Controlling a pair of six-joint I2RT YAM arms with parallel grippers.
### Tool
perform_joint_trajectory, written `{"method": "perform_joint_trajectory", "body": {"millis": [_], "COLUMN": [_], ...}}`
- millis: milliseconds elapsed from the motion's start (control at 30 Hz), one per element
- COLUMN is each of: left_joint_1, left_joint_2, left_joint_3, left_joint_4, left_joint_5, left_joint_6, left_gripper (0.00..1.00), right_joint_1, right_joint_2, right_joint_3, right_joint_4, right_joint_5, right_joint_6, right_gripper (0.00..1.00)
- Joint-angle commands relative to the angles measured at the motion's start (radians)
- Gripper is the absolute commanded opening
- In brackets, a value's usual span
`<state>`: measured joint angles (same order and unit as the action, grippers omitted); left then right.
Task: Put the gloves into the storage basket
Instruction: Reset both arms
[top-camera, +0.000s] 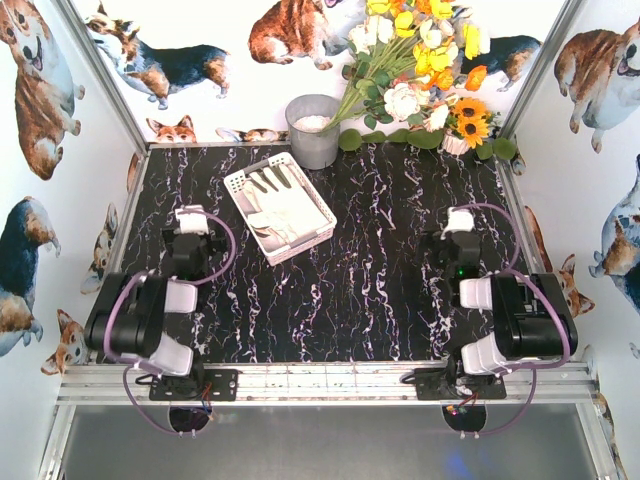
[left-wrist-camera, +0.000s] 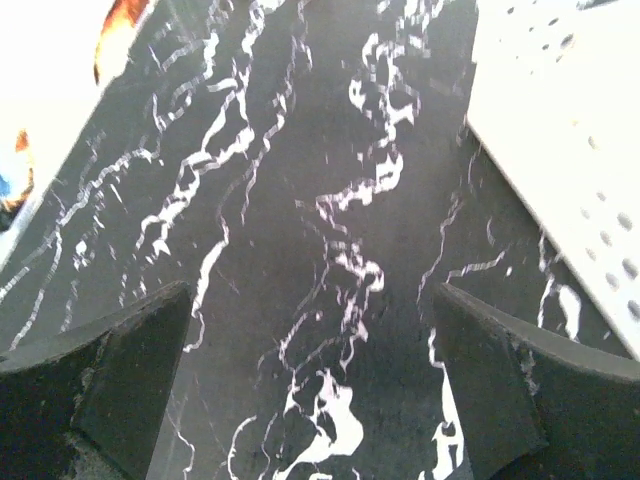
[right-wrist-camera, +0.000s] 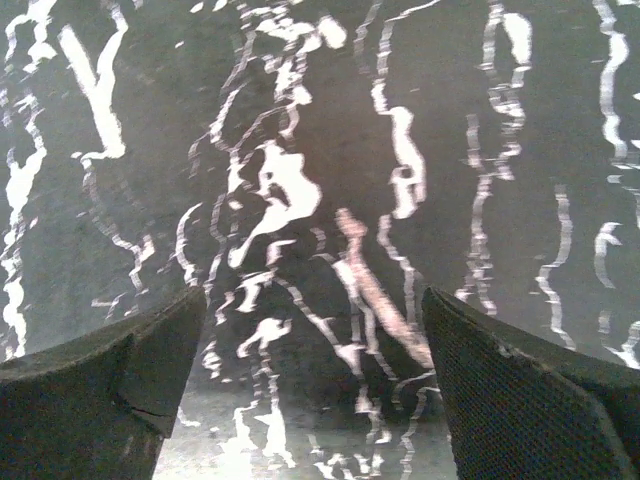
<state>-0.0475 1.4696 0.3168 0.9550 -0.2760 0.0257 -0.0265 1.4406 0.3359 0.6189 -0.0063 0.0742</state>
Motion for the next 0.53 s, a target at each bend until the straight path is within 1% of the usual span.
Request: {"method": "perform_joint_trajectory", "body": {"millis": [0, 33, 67, 100, 167, 233, 267, 367, 433, 500], "left_joint_1": [-0.009, -0.007, 0.000, 0.001, 0.001, -0.001, 0.000, 0.001, -0.001, 0.000], "left_joint_2": [0.074, 0.092, 0.095, 0.077, 0.092, 0.082, 0.084, 0.087, 0.088, 0.089], "left_joint_3": [-0.031, -0.009, -0.012, -0.012, -0.024, -0.020, -0.021, -0.022, -0.023, -0.021], "left_joint_4": [0.142, 0.144, 0.166, 0.128, 0.183, 0.151, 0.156, 0.167, 0.168, 0.168], "left_joint_5": [-0.002, -0.020, -0.028, -0.061, -0.097, -0.095, -0.095, -0.095, -0.094, -0.094], "left_joint_6": [0.024, 0.018, 0.010, -0.014, -0.012, -0.022, -0.021, -0.018, -0.018, -0.018], "left_gripper": [1.00, 1.00, 1.00, 1.00, 1.00, 1.00, 1.00, 1.00, 1.00, 1.00], "right_joint_1": [0.034, 0.033, 0.033, 0.033, 0.033, 0.033, 0.033, 0.032, 0.018, 0.017], "right_joint_2": [-0.011, -0.003, 0.015, 0.035, 0.008, -0.007, 0.001, 0.030, 0.028, 0.025], "right_joint_3": [0.041, 0.039, 0.015, -0.010, -0.006, 0.005, 0.011, -0.015, 0.000, -0.010], "right_joint_4": [0.081, 0.108, 0.188, 0.256, 0.201, 0.159, 0.161, 0.265, 0.220, 0.238], "right_joint_5": [-0.006, -0.006, -0.009, -0.010, -0.014, -0.019, -0.012, -0.022, -0.047, -0.050], "right_joint_6": [-0.073, -0.072, -0.076, -0.074, -0.078, -0.081, -0.073, -0.080, -0.072, -0.075], "right_gripper": [0.99, 1.00, 1.00, 1.00, 1.00, 1.00, 1.00, 1.00, 1.00, 1.00]}}
